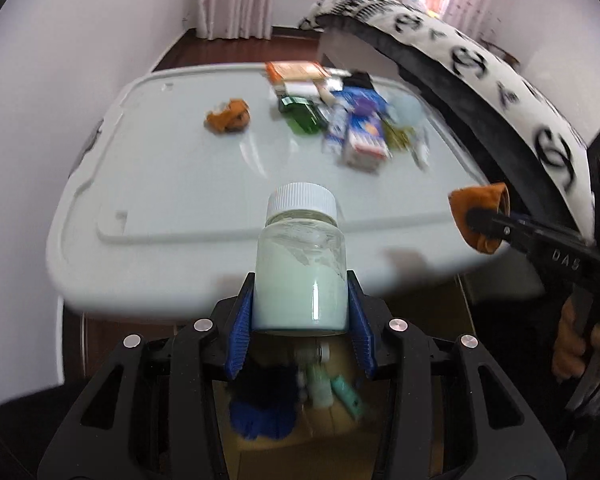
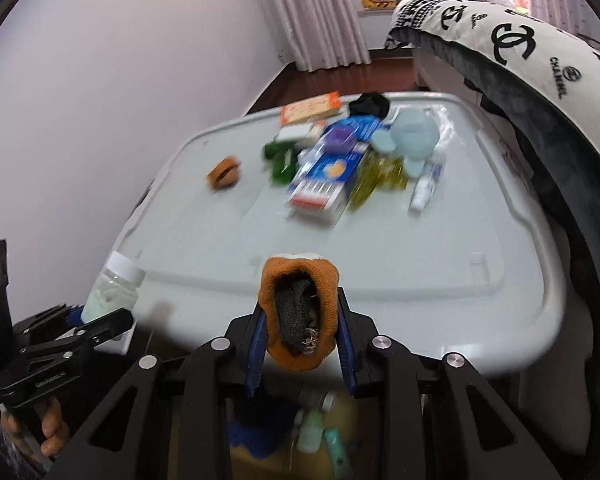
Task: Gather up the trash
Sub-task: 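Drop the orange-black sock with the right tool while the left tool drops the white-capped jar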
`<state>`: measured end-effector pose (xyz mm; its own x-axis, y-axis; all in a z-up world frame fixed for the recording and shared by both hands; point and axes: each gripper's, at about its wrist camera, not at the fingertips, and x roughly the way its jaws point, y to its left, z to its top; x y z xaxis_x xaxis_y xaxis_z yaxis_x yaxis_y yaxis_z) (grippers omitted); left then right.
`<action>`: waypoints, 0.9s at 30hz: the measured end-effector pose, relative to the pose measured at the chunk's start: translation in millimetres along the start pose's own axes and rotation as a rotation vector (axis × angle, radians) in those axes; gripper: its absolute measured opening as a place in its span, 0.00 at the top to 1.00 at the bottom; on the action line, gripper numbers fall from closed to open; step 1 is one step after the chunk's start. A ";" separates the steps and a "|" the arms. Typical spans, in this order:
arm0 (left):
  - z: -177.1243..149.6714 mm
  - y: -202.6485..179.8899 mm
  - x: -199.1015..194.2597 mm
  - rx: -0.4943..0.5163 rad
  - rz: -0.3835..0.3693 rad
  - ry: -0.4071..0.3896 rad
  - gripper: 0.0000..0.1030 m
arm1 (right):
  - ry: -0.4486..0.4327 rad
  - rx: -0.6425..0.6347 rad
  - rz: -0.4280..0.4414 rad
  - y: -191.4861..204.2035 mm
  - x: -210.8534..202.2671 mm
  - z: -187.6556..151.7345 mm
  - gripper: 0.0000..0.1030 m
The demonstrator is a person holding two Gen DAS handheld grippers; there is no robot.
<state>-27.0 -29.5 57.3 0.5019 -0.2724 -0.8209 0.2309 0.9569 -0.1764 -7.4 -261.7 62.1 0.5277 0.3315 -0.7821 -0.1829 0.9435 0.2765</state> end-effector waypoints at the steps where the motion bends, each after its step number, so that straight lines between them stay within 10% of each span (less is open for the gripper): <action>1: -12.2 -2.2 -2.1 0.017 -0.006 0.018 0.60 | 0.022 0.001 0.018 3.4 -5.4 -11.8 0.70; 12: -65.6 3.7 19.2 0.007 -0.036 0.172 0.59 | 0.176 0.003 0.015 4.8 0.8 -65.2 0.67; 17: -65.3 12.3 26.5 -0.034 -0.018 0.211 0.33 | 0.204 0.020 -0.011 -2.9 12.6 -74.4 0.35; 27: -16.3 8.0 15.4 -0.003 -0.019 0.100 0.28 | 0.020 0.027 0.015 2.5 22.0 40.8 0.36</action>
<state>-31.0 -24.3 34.4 0.4120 -0.2790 -0.8674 0.2373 0.9520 -0.1936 37.6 -252.1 68.4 0.5080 0.3456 -0.7890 -0.1681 0.9382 0.3026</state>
